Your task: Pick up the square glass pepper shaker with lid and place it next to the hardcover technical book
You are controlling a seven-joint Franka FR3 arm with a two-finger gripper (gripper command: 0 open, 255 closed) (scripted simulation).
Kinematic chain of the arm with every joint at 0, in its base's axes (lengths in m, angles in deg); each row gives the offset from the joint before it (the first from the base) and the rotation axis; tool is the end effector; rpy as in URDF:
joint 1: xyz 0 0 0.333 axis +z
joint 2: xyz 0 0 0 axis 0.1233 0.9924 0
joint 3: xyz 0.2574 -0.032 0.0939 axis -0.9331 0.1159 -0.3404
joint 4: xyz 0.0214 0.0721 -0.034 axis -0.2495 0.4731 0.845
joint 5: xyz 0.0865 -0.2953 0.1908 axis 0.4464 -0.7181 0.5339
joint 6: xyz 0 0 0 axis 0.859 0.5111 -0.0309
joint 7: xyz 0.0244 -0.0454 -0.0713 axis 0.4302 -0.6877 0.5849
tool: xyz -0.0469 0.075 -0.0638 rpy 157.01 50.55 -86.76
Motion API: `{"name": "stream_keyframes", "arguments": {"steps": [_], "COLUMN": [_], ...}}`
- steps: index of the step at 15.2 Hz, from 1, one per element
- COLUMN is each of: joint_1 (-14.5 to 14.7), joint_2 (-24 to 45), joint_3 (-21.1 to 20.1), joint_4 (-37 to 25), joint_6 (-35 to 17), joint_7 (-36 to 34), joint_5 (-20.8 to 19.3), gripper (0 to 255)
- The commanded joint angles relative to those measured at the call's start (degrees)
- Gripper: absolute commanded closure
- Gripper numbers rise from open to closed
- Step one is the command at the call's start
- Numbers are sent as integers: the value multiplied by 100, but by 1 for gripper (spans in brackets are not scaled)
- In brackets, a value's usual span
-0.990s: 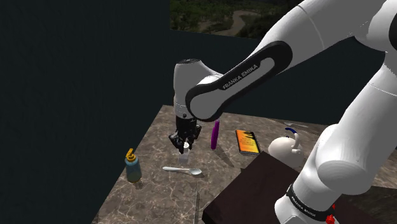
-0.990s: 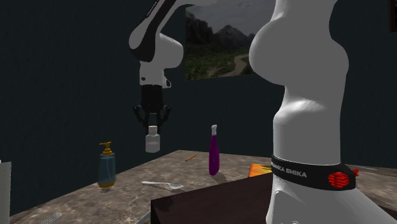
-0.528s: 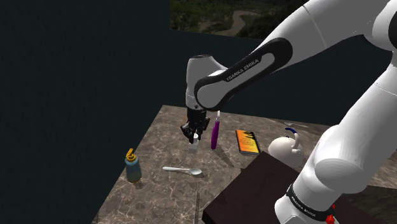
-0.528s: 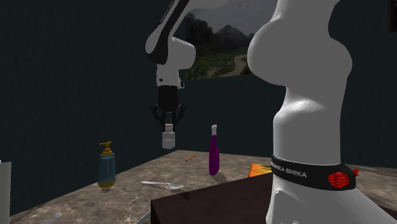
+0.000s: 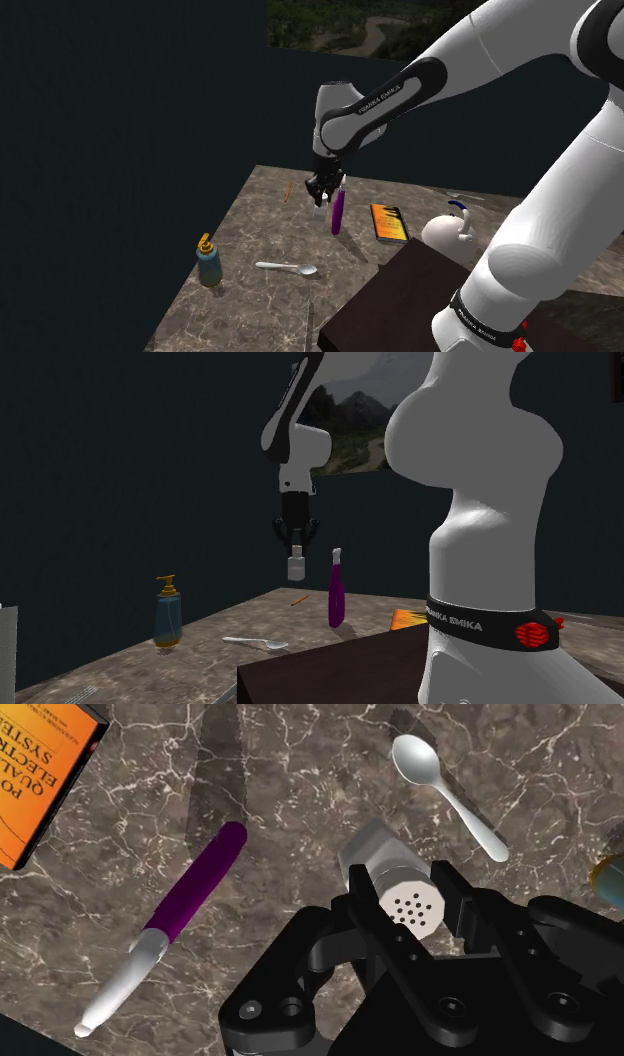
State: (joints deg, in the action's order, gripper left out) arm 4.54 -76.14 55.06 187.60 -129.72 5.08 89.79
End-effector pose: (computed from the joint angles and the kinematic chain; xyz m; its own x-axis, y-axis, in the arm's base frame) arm 0.4451 0.0490 0.3161 0.9972 -0.0725 -0.0198 -0.0720 -0.9972 0.0219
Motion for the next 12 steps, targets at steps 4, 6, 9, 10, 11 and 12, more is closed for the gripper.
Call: {"name": "stream_keyframes", "arguments": {"steps": [4, 6, 9, 10, 11, 12], "joint_1": [-369, -510, -717, -783, -850, -917], "joint_2": [229, 362, 596, 682, 773, 867], "joint_3": [418, 571, 787, 854, 920, 982], "joint_4": [-297, -455, -741, -849, -963, -1084], "joint_6": [59, 79, 122, 140, 161, 184], "joint_7": [715, 988, 1391, 1524, 1656, 1787], "joint_5": [-113, -144, -172, -175, -176, -174], "gripper": [255, 255, 255, 255, 255, 255]}}
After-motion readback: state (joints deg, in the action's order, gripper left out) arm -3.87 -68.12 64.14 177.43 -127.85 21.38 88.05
